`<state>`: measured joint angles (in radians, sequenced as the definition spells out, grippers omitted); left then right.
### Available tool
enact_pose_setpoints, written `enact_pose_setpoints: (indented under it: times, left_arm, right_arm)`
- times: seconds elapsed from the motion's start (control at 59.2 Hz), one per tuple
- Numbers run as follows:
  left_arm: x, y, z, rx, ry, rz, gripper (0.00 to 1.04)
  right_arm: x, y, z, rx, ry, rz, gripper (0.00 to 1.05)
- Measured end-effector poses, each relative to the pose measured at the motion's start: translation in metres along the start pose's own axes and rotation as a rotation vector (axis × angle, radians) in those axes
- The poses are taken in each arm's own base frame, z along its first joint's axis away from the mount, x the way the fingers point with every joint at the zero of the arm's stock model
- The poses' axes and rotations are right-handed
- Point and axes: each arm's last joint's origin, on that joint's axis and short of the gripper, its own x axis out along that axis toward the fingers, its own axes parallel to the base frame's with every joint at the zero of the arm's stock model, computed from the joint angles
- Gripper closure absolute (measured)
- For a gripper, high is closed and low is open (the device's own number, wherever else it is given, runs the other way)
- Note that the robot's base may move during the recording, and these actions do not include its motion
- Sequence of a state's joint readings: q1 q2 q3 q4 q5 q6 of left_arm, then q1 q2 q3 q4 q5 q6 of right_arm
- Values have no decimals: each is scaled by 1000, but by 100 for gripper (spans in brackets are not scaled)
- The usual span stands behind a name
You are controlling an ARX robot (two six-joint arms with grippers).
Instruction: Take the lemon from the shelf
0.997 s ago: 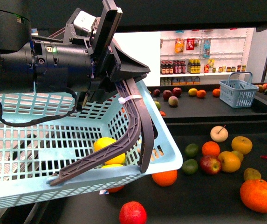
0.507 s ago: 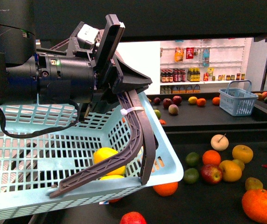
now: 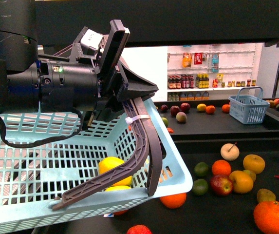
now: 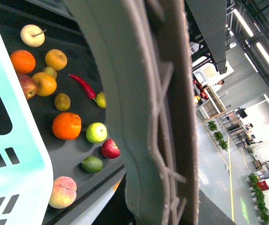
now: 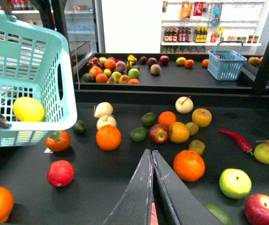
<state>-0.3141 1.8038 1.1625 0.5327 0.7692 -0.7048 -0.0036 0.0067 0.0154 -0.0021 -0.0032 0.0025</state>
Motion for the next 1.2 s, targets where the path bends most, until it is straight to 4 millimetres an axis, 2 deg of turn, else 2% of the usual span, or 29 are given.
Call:
enact_pose_setpoints:
  times: [0.068,0.101,0.405,0.49,0.625,0.743,0.861,0.963,1.199]
  left_arm:
    - [0,0,0,1,0,0,97]
    - [0,0,0,1,0,0,97]
    - [0,0,0,1,0,0,97]
    - [0,0,0,0,0,0,97]
    - [0,0,0,1,0,0,97]
    - [0,0,2,-12,-49,32,97]
    - [-4,5,16,-102,-317,146,97]
    - [-18,23,32,-166,-464,188,97]
    - [-75,80,74,-316,-823,223,97]
  right_arm:
    - [0,0,0,-1,0,0,101]
    - [0,0,0,0,0,0,96]
    - [0,0,0,0,0,0,46]
    - [0,0,0,0,0,0,27]
    - [0,0,0,0,0,0,6]
    - [0,0,0,0,0,0,7]
    - [0,0,0,0,0,0,7]
    - [0,0,0,0,0,0,7]
    - [0,0,0,0,-1,0,7]
